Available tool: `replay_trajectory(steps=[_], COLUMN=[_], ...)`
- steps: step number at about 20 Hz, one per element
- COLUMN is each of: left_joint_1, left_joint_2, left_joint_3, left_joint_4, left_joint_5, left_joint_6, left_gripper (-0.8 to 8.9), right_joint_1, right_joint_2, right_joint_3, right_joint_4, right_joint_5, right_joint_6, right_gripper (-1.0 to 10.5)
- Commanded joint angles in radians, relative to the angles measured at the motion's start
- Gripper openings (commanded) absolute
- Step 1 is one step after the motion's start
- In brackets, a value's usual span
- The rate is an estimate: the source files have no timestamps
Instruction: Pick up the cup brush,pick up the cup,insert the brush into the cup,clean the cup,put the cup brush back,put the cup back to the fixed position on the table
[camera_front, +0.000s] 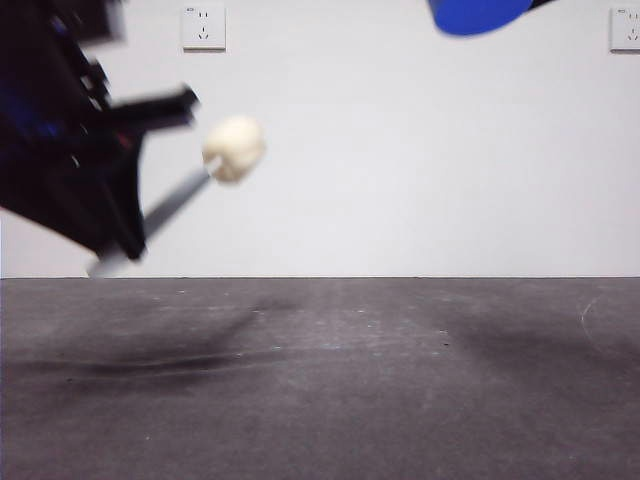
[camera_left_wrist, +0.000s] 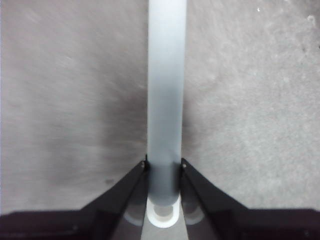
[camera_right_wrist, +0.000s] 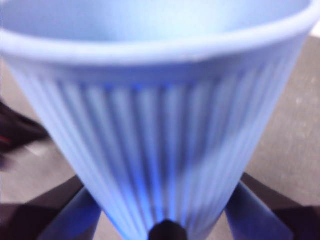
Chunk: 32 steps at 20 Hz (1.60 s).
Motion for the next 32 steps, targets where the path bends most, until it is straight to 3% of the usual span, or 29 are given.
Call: replay_trajectory(steps=[1, 6, 12, 18, 19, 21, 22, 28, 32], left_joint_1=[0.01, 0.043, 0.108, 0.107, 0.107, 0.107, 0.107, 0.107, 0.107], left_joint_2=[0.103, 0.258, 0.356, 0.383, 0.383, 0.383, 0.383, 0.378, 0.29], left_joint_3=[-0.005, -0.004, -0.003, -0.003, -0.003, -0.003, -0.003, 0.016, 0.056], left_joint_4=[0.049, 0.172, 0.175, 0.167, 0.159, 0.136, 0.132, 0.095, 0.056], left_joint_5=[0.026, 0.101, 0.172, 0.202, 0.221, 0.241, 0.249, 0.274, 0.269], left_joint_6=[-0.047, -0.1, -0.108, -0.108, -0.108, -0.107, -0.108, -0.105, -0.043], left_gripper=[-0.09, -0.08, -0.07, -0.02, 0.23, 2.96, 3.79, 3.78, 3.78], right_joint_1=[0.002, 0.002, 0.002, 0.002, 0.002, 0.002, 0.002, 0.002, 0.001], right_joint_2=[-0.053, -0.13, -0.134, -0.132, -0.132, -0.132, -0.132, -0.132, -0.104], right_joint_3=[0.003, 0.003, 0.003, 0.003, 0.003, 0.003, 0.003, 0.003, -0.002], right_joint_4=[0.003, -0.07, -0.103, -0.101, -0.101, -0.101, -0.101, -0.102, -0.058], right_joint_5=[-0.002, 0.0, -0.001, -0.001, -0.001, -0.001, -0.001, -0.001, 0.009], right_joint_6=[0.018, 0.018, 0.033, 0.034, 0.035, 0.036, 0.036, 0.035, -0.004], right_gripper=[-0.1, -0.1, -0.1, -0.1, -0.1, -0.1, -0.1, -0.1, -0.1])
